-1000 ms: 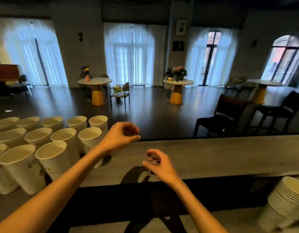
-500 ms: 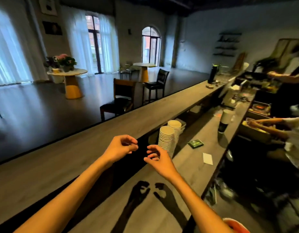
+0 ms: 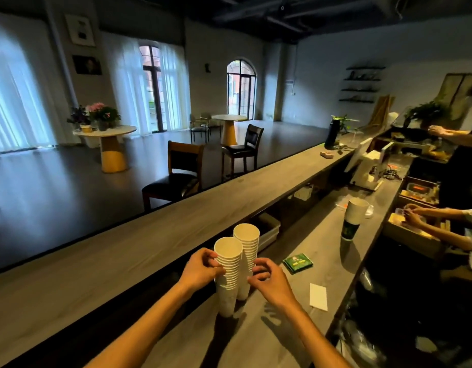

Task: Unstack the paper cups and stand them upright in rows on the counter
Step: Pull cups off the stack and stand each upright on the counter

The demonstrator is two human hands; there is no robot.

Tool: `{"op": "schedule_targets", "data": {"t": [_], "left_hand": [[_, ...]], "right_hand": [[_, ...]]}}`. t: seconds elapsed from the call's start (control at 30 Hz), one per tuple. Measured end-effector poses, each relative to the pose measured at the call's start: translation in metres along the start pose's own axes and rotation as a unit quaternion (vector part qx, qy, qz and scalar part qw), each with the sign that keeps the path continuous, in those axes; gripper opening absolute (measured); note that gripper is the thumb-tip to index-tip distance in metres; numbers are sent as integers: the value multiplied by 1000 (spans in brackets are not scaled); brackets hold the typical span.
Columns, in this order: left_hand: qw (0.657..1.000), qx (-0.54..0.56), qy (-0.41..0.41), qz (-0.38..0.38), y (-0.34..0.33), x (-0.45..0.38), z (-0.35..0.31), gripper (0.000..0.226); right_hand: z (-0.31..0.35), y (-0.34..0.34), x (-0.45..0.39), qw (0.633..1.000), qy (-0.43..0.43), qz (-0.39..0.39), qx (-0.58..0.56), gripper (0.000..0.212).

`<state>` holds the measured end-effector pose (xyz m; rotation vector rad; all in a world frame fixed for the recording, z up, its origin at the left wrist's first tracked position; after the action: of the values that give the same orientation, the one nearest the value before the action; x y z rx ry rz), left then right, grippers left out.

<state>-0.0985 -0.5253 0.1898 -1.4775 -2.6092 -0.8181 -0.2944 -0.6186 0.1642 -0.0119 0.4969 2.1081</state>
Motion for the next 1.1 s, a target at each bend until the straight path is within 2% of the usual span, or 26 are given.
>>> {"op": "schedule_targets", "data": {"t": [0.13,0.27,0.33,0.5,0.67,0.73,0.83,0.93,1.1], "left_hand": [[996,-38,81,-30,-11,-31,22,51],[991,-63,120,-22,-23,-63,39,89],[991,-73,112,-13,-27,-75,39,101],[997,-41,54,21,-43,-92,32,110],[999,16,29,6,-47,-100,39,126],[999,24,20,11,-49,-100,40,126],[999,38,21,8,-49,-95,40,110],[999,35,7,-7,-47,-89,36,109],[1000,21,-7,-22,-33,-74,43,102]], "right_hand": [[-27,-4,-32,998,-20,53,-1,50],[-47,-22,-67,994,-18,109,7,63],[-54,-31,-76,992,-16,127,15,68],[-59,-47,-93,987,11,156,34,78],[-56,-52,-98,984,32,164,59,76],[-54,-52,-99,983,34,164,69,73],[-52,-50,-99,983,39,161,79,71],[-52,-50,-95,984,40,158,75,71],[-52,-59,-84,978,25,190,81,60]]}}
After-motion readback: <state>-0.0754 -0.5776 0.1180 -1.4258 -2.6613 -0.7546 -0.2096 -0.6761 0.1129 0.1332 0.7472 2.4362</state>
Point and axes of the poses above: each hand's wrist, its own x-axis away from the middle knuckle, its own y-axis out of the back of the hand, z = x × y, the point moved 10 cm from there along -x, towards the middle knuckle, and after that the axes turned 11 degrees about y, right-handed, at the moved point
